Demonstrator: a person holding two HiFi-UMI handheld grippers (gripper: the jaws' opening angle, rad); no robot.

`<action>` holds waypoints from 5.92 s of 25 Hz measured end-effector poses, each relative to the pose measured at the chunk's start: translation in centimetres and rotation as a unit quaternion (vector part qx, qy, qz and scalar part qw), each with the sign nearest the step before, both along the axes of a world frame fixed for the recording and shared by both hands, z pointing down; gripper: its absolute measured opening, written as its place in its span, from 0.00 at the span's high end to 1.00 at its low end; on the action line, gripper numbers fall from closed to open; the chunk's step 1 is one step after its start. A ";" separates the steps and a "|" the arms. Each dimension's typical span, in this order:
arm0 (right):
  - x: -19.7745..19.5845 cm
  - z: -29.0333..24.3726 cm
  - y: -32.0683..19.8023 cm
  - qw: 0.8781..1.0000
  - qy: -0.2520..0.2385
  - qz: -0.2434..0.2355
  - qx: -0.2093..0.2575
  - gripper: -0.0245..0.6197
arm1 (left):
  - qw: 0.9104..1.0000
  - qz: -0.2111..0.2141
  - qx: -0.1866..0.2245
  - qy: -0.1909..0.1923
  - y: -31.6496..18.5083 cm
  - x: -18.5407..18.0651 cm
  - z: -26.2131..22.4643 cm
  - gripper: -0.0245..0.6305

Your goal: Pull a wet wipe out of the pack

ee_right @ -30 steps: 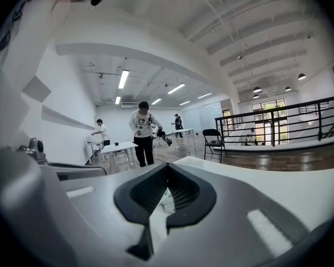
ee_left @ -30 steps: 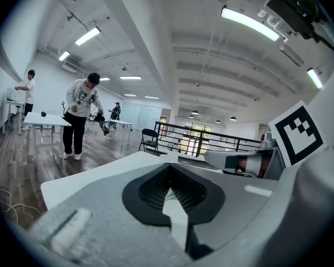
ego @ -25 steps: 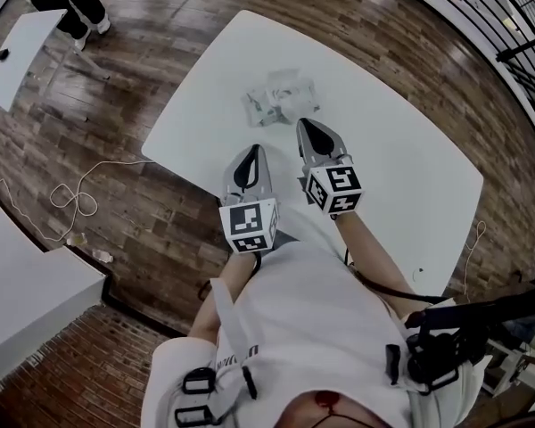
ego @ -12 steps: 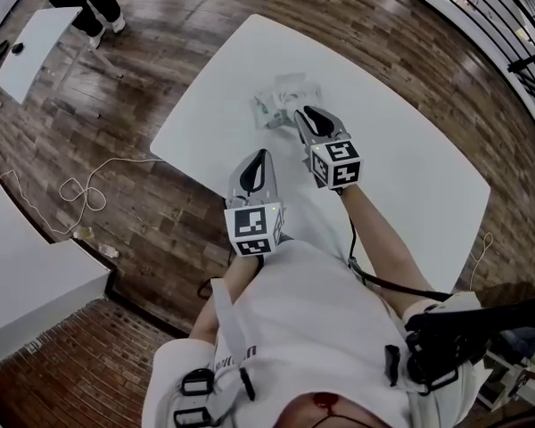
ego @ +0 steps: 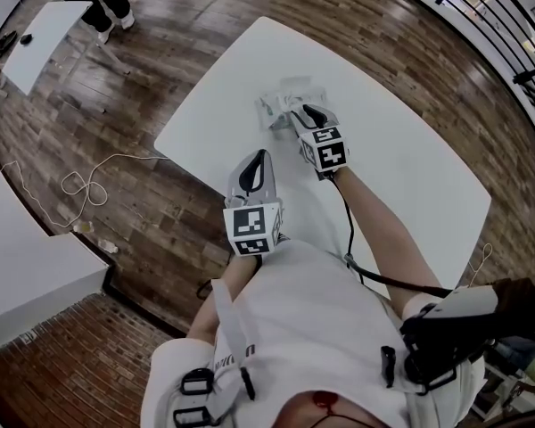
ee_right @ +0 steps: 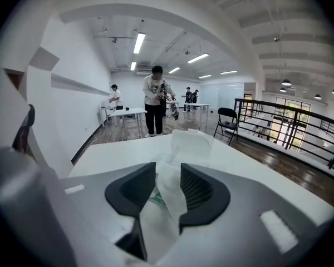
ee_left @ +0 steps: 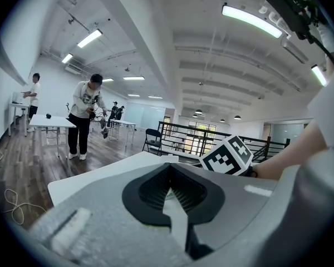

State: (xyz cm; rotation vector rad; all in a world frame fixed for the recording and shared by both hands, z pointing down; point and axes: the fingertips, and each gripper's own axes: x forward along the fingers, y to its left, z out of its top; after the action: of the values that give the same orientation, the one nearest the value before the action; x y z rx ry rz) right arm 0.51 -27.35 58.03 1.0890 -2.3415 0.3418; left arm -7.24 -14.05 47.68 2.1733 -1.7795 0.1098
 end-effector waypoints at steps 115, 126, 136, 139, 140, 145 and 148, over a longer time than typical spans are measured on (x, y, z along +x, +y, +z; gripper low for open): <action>20.9 -4.4 3.2 0.961 -0.064 0.265 0.038 0.93 | 0.999 0.037 0.021 -0.013 -0.4 1.9 -0.8 0.96; 20.5 0.0 5.8 0.960 -0.059 0.272 -0.019 0.93 | 0.999 0.029 0.017 -0.012 -0.2 1.7 -0.8 0.96; 20.0 3.9 8.1 0.959 -0.036 0.274 -0.065 0.93 | 0.999 0.029 0.016 -0.013 -0.1 1.8 -0.7 0.96; 20.0 4.9 8.7 0.958 -0.030 0.274 -0.078 0.93 | 0.999 0.028 0.012 -0.014 -0.1 1.7 -0.6 0.96; 20.0 5.2 8.9 0.958 -0.028 0.274 -0.081 0.93 | 0.999 0.029 0.012 -0.014 -0.1 1.7 -0.5 0.96; 20.0 6.7 9.5 0.956 -0.021 0.275 -0.100 0.93 | 0.999 0.028 0.012 -0.014 -0.1 1.7 -0.4 0.96; 20.0 7.2 9.8 0.955 -0.018 0.276 -0.108 0.93 | 1.000 0.026 0.009 -0.013 0.0 1.6 -0.3 0.96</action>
State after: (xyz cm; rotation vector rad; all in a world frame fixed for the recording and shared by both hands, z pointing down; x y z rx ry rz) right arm 20.53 -17.53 65.23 1.6194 -1.9294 0.8035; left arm -5.64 -14.08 47.34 2.2418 -1.7448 0.1364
